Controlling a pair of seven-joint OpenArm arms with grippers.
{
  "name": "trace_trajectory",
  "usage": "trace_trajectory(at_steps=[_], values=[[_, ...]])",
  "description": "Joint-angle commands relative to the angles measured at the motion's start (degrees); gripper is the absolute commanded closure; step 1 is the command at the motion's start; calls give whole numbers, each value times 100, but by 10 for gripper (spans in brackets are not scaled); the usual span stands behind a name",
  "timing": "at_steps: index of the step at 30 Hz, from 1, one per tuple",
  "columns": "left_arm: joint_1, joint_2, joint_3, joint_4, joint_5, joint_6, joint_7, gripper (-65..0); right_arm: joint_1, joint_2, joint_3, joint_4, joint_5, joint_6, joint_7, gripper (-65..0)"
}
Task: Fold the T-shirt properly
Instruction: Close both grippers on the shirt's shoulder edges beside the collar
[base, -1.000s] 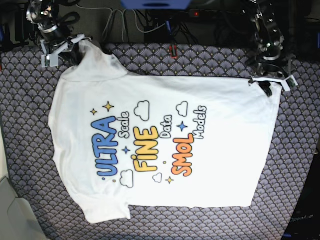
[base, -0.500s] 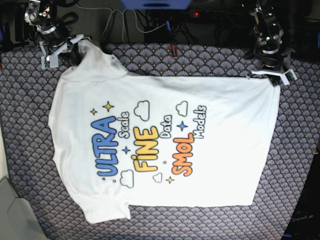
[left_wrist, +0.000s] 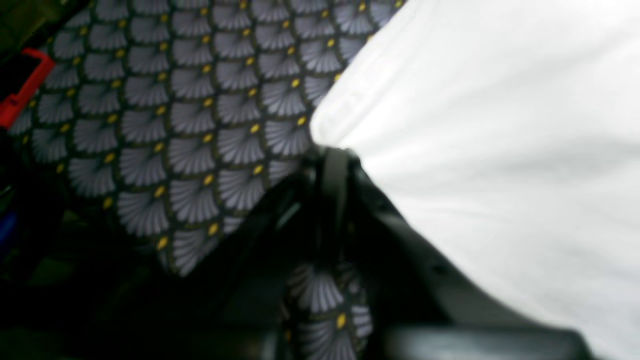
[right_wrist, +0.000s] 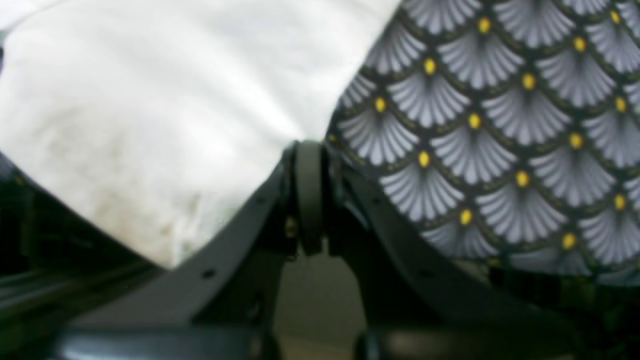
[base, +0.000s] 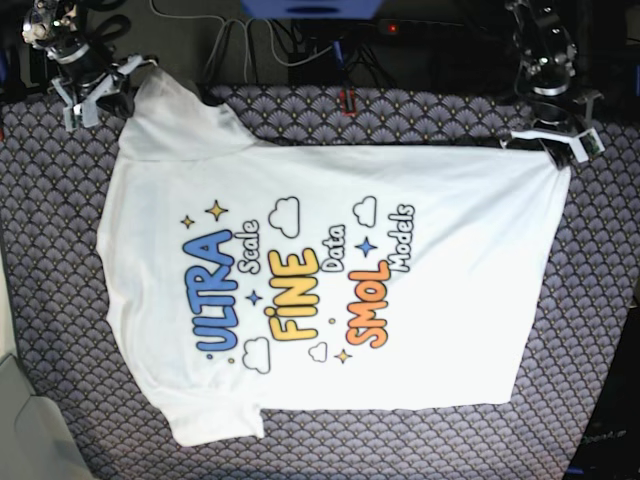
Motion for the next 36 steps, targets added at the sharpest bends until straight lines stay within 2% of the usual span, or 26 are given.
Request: trace_trajectory(at_steps=[1,9,16,20,22,28,36], values=[[23,-52,-34,123,20,25,-149,-5,33,39,37,199,60,-2,147,0],[-39,-60,10,220,20,25,-149,-5,288,-58,11,726,34,-10,76,0],[-39,-183,10,352,2,25,-140,-5,464,-58,28,726,51,-19,-803,0],[-47,-271,10,299,-7,25,-140,-5,464,-172,28,726,60,-19,-1005,-3],[-39,-307,10,299,-24,25,-140,-5,464,-269,37,726,51,-19,-1005,-49],[-39,-307,10,299,-7,25,-140,-5,394,-295,28,735,69,-10,-1005,-269],[5,-280,10,299,-15,25,-140,-5,280,-339,46,735,69,-10,-1005,-288]])
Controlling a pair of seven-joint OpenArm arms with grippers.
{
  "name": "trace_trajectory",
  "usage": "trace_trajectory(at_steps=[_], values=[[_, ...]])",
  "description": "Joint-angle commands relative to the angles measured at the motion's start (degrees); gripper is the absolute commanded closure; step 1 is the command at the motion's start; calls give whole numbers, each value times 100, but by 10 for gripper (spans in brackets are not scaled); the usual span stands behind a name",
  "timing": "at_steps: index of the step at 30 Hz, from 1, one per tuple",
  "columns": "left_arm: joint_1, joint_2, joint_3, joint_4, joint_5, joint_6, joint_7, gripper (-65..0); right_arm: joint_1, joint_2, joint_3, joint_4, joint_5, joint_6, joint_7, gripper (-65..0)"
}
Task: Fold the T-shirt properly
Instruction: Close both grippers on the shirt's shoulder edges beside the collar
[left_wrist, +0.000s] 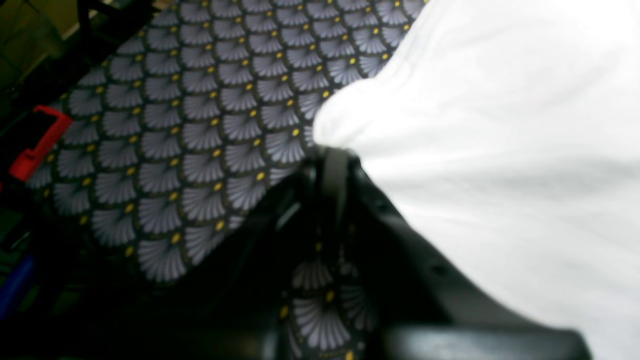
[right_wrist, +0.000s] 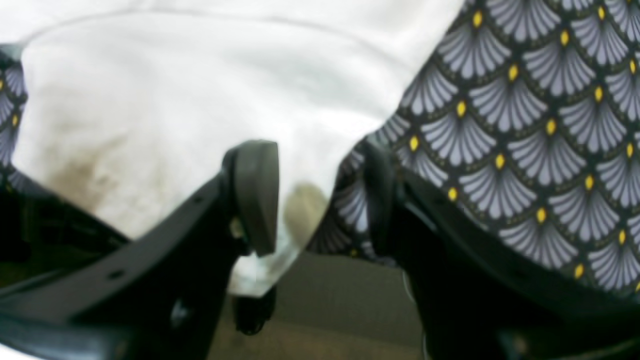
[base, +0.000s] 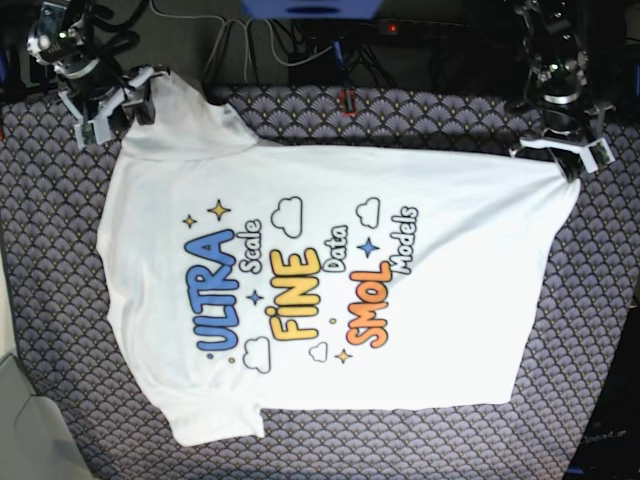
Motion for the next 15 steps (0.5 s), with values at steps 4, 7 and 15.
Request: trace_trajectory(at_steps=[4,7,15], values=[[38,-31,-27,89,26,27,-182,-5,-5,-84,136,73,62,5,112,-288],[38,-22,-36,89,26,27,-182,-5,-5,-84,162,64,54,5,112,-288],[47,-22,-27,89,0,27,-182,-5,-119,-67,154,55,27,5,103,-288]])
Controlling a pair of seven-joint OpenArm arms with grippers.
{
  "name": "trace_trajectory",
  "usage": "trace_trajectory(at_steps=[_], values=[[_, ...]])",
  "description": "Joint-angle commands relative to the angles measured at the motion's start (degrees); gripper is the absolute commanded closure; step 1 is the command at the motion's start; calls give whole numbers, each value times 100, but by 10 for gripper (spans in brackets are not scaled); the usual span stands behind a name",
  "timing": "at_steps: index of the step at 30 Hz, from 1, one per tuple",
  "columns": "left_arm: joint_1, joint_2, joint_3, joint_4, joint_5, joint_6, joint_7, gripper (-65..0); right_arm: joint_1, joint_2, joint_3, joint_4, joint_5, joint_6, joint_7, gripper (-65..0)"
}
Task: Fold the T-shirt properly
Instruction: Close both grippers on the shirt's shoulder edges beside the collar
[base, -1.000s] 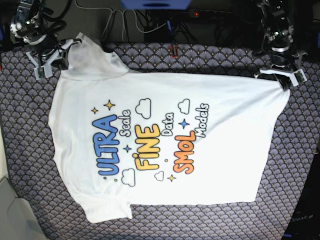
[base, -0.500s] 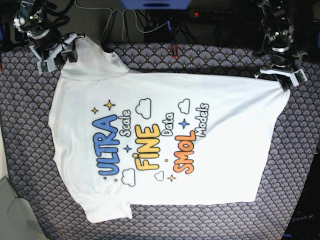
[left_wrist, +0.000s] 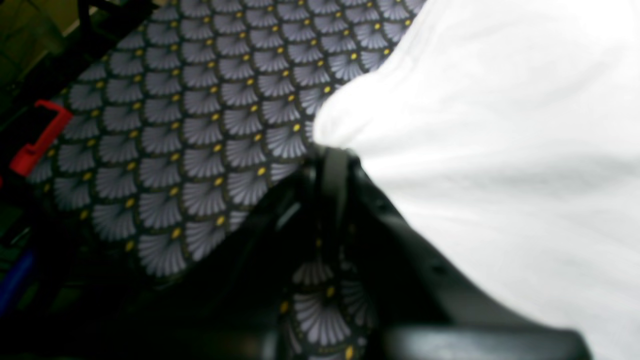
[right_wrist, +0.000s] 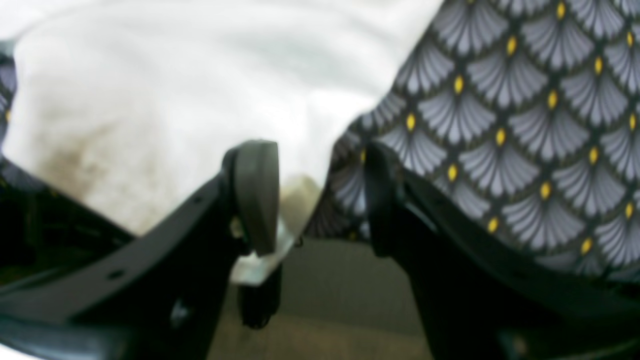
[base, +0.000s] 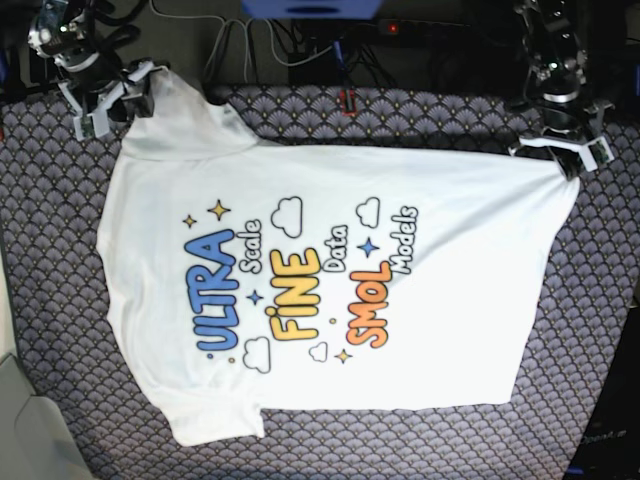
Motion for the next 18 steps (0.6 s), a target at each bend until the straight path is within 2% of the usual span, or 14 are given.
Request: trace_trajectory(at_steps=[1,18], values=[[34,-40,-27,91,2,27,-182,-5,-10,49,22,79,53,5,105,-288],[104,-40,-54,91,2,27,-190,-5,34,-56,-21,-659,80,5,158,-289]])
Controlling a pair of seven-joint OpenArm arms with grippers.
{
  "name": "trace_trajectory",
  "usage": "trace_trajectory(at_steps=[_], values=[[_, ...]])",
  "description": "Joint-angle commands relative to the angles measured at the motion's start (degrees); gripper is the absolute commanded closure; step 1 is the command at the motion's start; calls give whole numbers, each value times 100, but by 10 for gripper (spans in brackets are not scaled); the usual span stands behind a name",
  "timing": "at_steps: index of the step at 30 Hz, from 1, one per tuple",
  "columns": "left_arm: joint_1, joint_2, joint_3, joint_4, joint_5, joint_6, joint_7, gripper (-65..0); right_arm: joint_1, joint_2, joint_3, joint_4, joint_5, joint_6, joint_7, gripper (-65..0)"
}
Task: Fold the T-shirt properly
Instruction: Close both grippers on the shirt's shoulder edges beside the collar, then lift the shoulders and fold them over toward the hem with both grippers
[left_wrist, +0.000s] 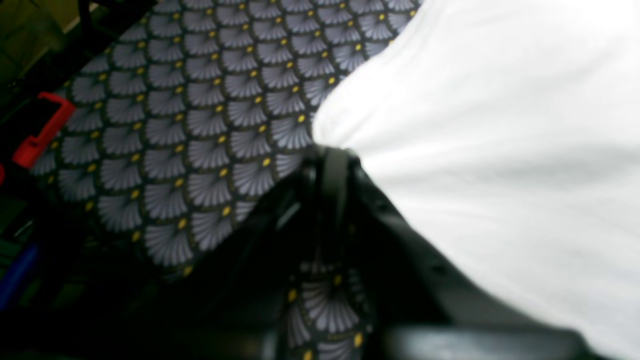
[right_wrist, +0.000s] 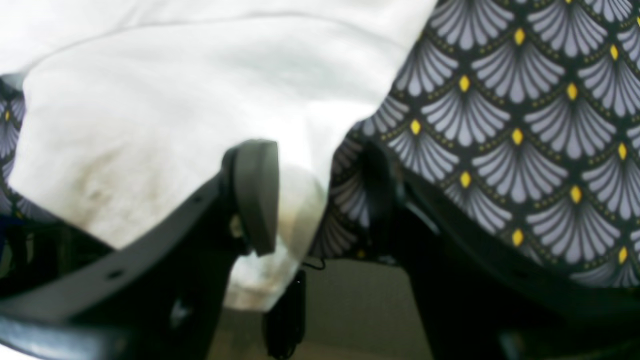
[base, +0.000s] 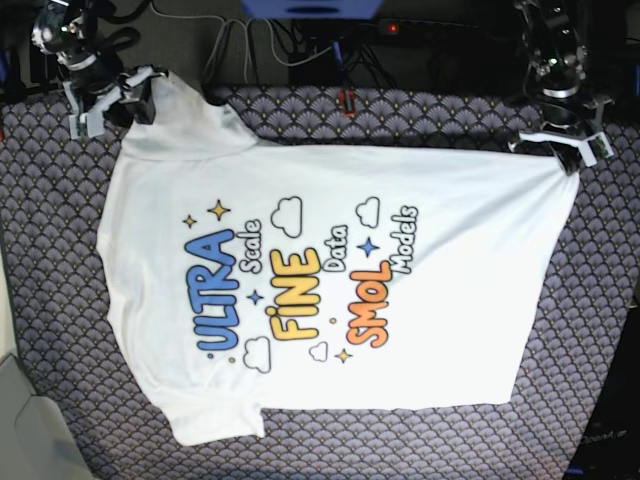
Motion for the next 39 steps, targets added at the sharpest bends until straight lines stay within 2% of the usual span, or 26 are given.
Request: trace_trajectory(at_steps=[1,8,11,18,21,29,39], values=[[12,-40,-43,91,0,27,-175,-5,-75,-26,-35,-39,-185,12,-382,-288],[12,-40,-17,91,0,27,-175,-5,-75,-96,-140,-39,-185,12,-399,-270],[4,-40,-17,91,0,27,-175,-5,-101,-61,-351,-48,-185,12,-391,-212],[4,-40,-17,91,0,27,-175,-5,-101,-61,-369,-65,-211,12,-426,-78],[12,-40,-17,91,0,27,-175,-5,-101,-61,-369,-65,-211,12,-426,0],[12,-40,-8,162,26,27,-184,-5,-110,-43,-342,58,-211,12,-373,0],[-40,-233,142,170,44,27,-184,-5,48,203,-333,1043,-211,12,-426,0]])
